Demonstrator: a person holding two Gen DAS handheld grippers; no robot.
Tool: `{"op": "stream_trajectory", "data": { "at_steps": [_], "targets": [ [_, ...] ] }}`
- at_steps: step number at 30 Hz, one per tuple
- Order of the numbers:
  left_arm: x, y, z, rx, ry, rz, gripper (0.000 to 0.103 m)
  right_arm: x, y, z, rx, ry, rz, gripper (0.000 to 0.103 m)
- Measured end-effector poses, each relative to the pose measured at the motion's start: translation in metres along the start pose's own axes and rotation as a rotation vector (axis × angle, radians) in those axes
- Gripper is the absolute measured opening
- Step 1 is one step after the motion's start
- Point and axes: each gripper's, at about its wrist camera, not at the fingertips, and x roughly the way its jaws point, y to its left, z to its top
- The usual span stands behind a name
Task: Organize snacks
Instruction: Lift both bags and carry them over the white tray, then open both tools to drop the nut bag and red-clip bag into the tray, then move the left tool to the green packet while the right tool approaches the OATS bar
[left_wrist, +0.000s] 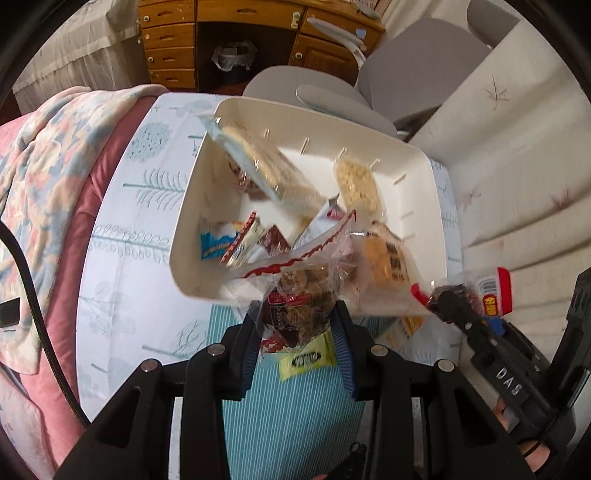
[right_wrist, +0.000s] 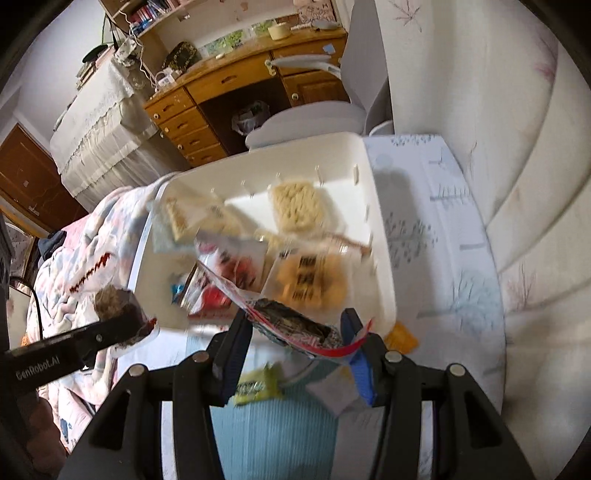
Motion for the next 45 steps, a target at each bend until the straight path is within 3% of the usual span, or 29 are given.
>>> {"op": "stream_trajectory", "data": {
  "at_steps": [8, 9, 11, 12, 14, 31, 45],
  "targets": [
    [0.007, 0.009, 0.006, -0.078, -0.067, -0.007, 0.037, 0.009, -0.013, 0.018, -0.025, -0.049, 0.033, 0.054],
    [0.007, 0.010, 0.006, -0.083, -0.074, -0.016, 0.043, 0.010, -0.014, 0.018, -0.026, -0.048, 0.043, 0.055],
    [0.005, 0.012, 0.005, -0.090, -0.090, -0.033, 0.066, 0.013, -0.016, 0.017, -0.024, -0.041, 0.054, 0.057],
    [0.002, 0.012, 0.004, -0.089, -0.106, -0.037, 0.070, 0.013, -0.017, 0.016, -0.017, -0.041, 0.064, 0.058],
    [-0.001, 0.012, 0.002, -0.083, -0.126, -0.038, 0.075, 0.013, -0.020, 0.015, 0.001, -0.036, 0.064, 0.069],
    [-0.002, 0.013, -0.059, -0.074, -0.053, -0.040, 0.077, -0.002, -0.044, -0.024, 0.134, 0.010, 0.067, 0.072],
    [0.031, -0.004, -0.097, -0.099, 0.055, -0.075, 0.081, 0.021, -0.061, -0.074, 0.187, 0.147, 0.006, 0.072]
  ]
}}
